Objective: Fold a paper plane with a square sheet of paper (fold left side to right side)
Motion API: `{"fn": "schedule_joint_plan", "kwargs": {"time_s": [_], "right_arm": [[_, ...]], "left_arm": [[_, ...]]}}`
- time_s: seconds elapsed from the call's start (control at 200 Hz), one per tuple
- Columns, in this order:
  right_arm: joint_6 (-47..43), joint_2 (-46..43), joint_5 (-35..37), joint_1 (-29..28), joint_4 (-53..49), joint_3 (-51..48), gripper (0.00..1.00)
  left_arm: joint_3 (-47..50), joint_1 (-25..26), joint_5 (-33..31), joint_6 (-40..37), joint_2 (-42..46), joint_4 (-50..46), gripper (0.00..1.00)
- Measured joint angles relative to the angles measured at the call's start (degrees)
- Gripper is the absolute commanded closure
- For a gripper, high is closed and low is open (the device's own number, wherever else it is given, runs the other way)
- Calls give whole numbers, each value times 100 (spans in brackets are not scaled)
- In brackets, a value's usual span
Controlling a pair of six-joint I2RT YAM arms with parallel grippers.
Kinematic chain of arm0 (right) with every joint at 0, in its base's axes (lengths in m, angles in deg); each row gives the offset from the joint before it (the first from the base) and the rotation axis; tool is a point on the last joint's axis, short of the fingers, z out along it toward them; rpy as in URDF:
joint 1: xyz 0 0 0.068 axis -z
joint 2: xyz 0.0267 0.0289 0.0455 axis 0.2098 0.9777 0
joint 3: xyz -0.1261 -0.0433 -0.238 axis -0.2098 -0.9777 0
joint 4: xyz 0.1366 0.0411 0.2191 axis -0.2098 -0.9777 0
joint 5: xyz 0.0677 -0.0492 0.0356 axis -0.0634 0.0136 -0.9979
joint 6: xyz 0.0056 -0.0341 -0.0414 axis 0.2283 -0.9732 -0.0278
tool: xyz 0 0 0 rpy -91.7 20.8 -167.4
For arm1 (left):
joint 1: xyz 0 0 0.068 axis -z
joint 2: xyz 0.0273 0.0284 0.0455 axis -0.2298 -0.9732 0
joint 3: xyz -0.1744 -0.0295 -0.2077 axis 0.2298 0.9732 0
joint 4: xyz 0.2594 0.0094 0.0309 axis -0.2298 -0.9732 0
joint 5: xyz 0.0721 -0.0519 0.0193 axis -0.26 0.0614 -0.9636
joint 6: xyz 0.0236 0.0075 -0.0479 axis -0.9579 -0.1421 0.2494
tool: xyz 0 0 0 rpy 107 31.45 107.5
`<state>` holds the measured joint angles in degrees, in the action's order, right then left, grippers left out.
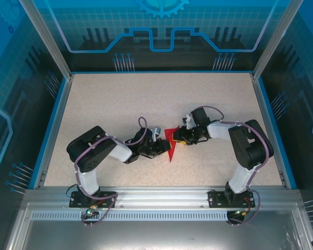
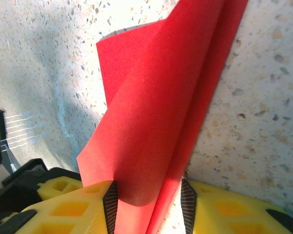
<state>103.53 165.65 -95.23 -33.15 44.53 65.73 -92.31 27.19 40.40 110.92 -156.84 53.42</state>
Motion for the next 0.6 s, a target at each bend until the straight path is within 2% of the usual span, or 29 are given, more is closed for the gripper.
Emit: {"fn": "schedule_joint_plan", "kwargs": {"time_s": [0.06, 0.155, 0.35, 0.6], "right_arm": [[-11, 0, 15, -4, -22, 7, 58], [-20, 0, 20, -9, -26, 11, 58], [-20, 0, 20, -9, -26, 11, 58], [-22, 0, 20, -9, -26, 11, 58]], "left_arm": [[9, -72, 2, -98, 164, -129, 66], [7, -212, 4, -179, 417, -289, 62], [-50, -455, 66, -258, 487, -590, 61], [-442, -544, 302, -264, 162, -710, 62]]}}
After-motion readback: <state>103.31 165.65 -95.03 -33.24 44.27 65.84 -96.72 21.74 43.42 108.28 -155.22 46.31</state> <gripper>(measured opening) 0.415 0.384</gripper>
